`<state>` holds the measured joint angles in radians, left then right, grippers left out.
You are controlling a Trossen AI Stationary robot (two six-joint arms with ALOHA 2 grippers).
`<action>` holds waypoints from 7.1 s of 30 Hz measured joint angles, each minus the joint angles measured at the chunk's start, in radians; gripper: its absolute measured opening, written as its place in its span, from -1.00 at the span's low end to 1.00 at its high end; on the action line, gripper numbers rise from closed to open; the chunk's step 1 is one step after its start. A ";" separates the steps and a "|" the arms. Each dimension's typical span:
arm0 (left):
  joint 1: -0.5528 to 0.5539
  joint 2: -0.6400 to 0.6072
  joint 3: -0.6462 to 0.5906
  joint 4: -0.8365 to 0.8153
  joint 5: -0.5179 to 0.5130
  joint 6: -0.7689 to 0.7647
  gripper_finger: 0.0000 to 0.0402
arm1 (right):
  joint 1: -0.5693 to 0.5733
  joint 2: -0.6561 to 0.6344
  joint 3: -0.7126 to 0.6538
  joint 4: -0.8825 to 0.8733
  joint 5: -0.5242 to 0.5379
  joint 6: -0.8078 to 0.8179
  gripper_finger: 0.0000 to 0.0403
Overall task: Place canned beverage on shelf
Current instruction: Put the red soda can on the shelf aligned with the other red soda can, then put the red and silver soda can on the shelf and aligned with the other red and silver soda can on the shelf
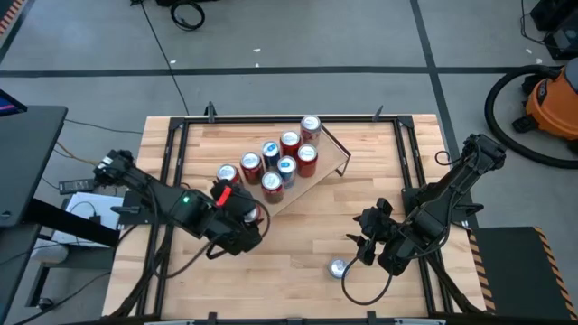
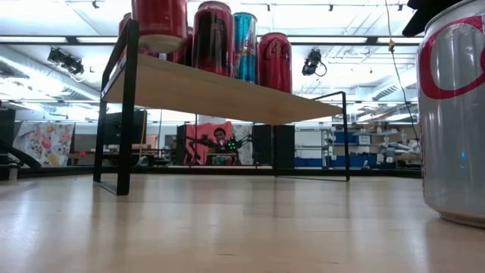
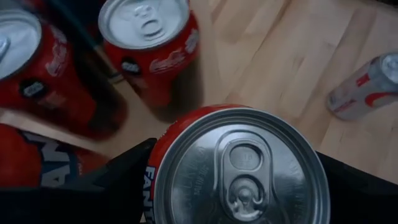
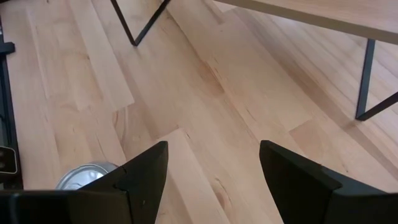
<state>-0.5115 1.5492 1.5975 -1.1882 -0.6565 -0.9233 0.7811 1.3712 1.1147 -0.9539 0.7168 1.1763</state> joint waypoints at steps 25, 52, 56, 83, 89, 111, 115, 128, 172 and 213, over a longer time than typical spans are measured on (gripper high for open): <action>0.184 -0.047 -0.098 0.020 0.216 -0.036 0.71 | -0.013 0.000 0.000 0.044 -0.003 0.008 0.30; 0.196 -0.052 -0.046 0.014 0.210 -0.101 0.77 | -0.012 0.000 0.000 0.047 0.000 -0.027 0.30; 0.194 -0.052 0.019 -0.044 0.142 -0.077 0.77 | -0.012 0.000 0.000 0.047 0.000 -0.027 0.30; 0.092 -0.006 0.295 0.256 0.102 0.312 0.76 | -0.011 0.000 0.000 0.303 -0.255 -0.332 0.30; 0.091 0.014 0.295 0.258 0.104 0.233 0.76 | -0.012 0.000 0.000 0.377 -0.328 -0.450 0.30; 0.114 0.015 0.294 0.254 0.104 0.262 0.76 | -0.052 0.116 0.013 0.469 -0.452 -0.704 0.70; 0.114 0.015 0.294 0.237 0.105 0.262 0.76 | -0.053 0.160 0.015 0.469 -0.432 -0.701 0.75; 0.114 0.015 0.294 0.209 0.105 0.253 0.76 | -0.051 0.215 0.014 0.446 -0.350 -0.630 0.75; 0.130 -0.025 0.294 0.060 0.074 0.253 0.76 | -0.232 0.059 -0.006 0.169 -0.506 -0.704 0.56; 0.443 -0.242 0.294 0.129 0.127 0.824 0.76 | -1.122 0.078 0.454 -0.141 -0.884 -1.577 0.58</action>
<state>-0.0681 1.3075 1.8915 -1.0588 -0.5299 -0.0993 -0.3414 1.4496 1.5684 -1.0948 -0.1667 -0.4004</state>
